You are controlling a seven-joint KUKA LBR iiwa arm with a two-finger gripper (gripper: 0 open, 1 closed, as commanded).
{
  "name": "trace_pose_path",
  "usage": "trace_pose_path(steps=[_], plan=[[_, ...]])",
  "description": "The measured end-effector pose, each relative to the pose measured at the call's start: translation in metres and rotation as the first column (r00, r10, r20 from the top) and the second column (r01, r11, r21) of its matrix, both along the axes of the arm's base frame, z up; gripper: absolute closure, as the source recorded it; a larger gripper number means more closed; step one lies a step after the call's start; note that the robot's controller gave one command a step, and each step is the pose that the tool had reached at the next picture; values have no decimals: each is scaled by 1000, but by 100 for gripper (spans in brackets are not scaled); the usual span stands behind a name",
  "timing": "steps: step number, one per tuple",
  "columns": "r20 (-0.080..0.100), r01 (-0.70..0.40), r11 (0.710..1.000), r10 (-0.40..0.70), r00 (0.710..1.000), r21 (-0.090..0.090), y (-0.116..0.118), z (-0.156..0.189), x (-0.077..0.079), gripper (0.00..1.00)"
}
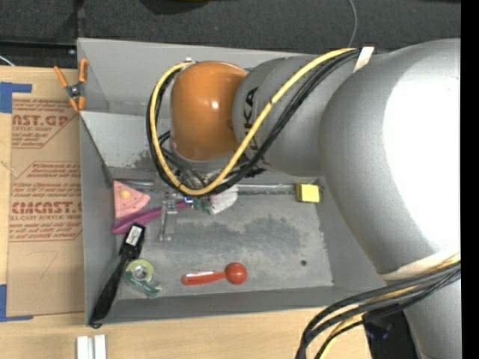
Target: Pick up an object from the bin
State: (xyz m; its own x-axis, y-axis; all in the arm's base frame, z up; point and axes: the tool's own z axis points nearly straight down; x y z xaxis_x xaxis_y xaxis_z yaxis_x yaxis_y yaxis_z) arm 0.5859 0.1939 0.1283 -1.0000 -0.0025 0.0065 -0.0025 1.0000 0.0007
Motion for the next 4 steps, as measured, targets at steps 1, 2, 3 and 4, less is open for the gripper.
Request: trace_pose_path(steps=[1, 2, 3, 4], plan=[[8, 2, 1000, -2, 1000, 1, -1, 5, 2, 0], [6, -359, 933, 359, 933, 2, -11, -58, -16, 0], [13, -388, 922, 388, 922, 2, -19, -16, -4, 0], [5, -461, 887, 461, 887, 2, -42, -29, -8, 0]])
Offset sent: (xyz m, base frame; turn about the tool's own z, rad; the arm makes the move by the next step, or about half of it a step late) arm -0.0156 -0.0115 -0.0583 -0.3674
